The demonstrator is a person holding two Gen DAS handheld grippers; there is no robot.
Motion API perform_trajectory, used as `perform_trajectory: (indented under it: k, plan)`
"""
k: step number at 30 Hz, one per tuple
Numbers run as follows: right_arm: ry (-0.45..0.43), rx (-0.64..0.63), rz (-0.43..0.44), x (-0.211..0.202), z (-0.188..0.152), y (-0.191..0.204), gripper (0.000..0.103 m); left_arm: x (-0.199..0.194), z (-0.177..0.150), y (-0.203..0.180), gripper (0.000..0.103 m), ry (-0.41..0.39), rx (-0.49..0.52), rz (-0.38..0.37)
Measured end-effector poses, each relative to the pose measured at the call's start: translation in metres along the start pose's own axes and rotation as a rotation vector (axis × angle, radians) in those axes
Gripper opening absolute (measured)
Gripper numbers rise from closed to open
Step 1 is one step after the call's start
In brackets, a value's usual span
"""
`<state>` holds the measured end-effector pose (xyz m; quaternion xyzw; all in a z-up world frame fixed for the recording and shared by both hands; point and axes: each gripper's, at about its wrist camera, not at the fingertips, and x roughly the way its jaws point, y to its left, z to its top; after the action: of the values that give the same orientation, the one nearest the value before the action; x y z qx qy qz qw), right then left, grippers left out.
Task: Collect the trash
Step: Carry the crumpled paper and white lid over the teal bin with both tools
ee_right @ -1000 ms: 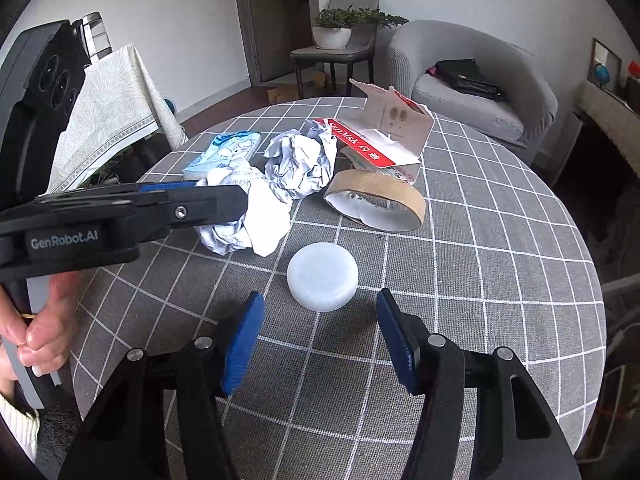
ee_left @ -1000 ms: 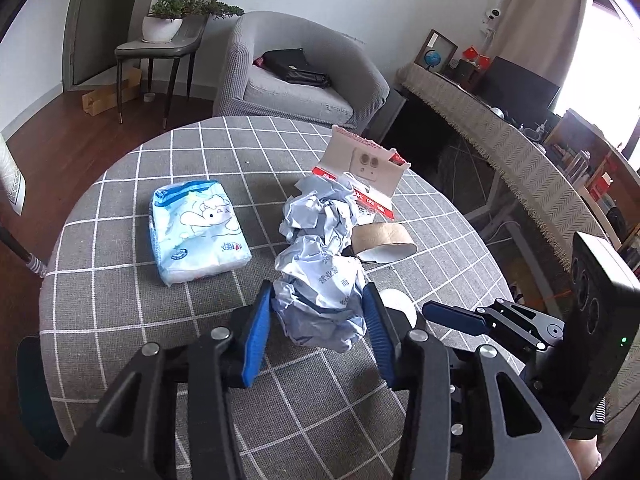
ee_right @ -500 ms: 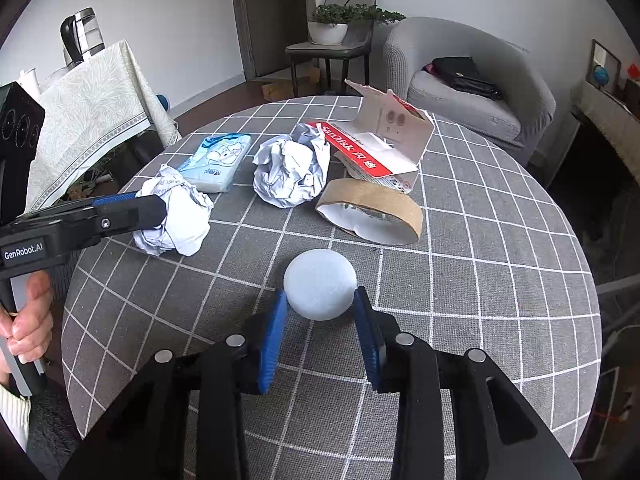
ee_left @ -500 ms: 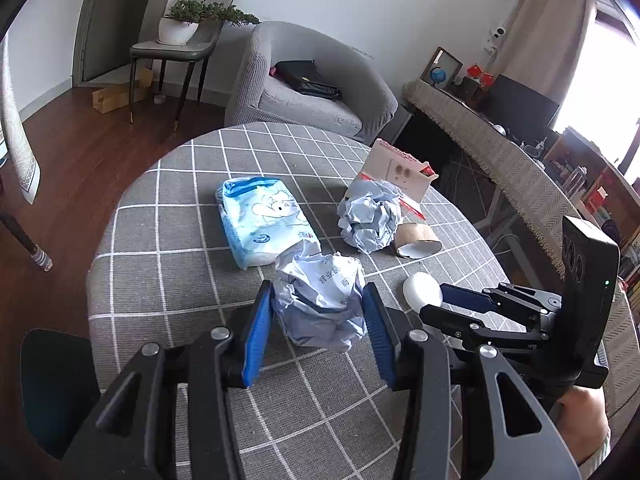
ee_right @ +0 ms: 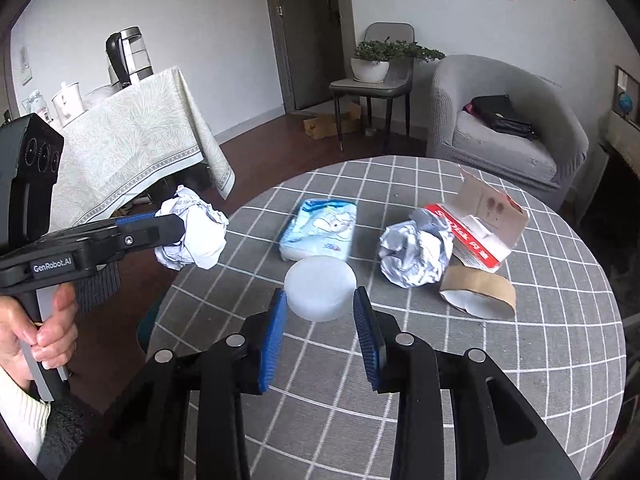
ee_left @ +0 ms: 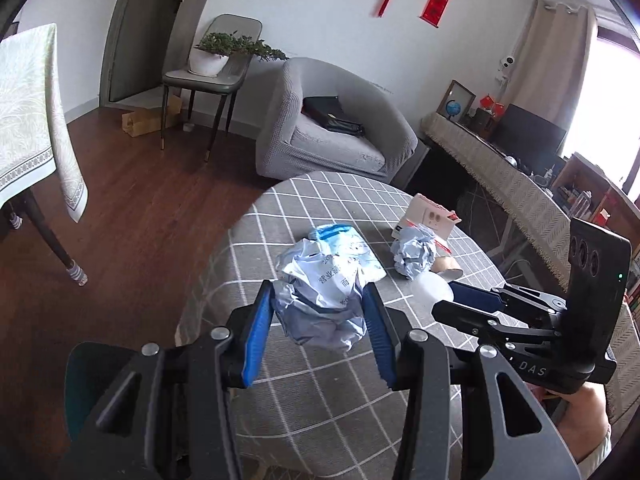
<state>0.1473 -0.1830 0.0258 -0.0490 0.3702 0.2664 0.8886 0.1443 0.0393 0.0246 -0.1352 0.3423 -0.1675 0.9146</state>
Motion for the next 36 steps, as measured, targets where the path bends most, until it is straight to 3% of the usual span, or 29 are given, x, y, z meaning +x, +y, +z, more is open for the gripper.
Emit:
perform_trajectory:
  k: [13, 21, 30, 36]
  plan:
    - [0.021, -0.037, 0.122, 0.039, 0.020, 0.065, 0.035, -0.020, -0.006, 0.076, 0.048, -0.011, -0.045, 0.154]
    - [0.024, -0.048, 0.184, 0.058, 0.030, 0.097, 0.035, -0.018, -0.027, 0.123, 0.048, 0.084, 0.013, 0.328]
    - [0.050, -0.083, 0.231, 0.087, 0.041, 0.142, 0.035, -0.019, -0.049, 0.172, 0.048, 0.174, 0.005, 0.385]
    - [0.068, -0.103, 0.263, 0.106, 0.045, 0.170, 0.035, -0.008, -0.070, 0.199, 0.048, 0.282, -0.025, 0.393]
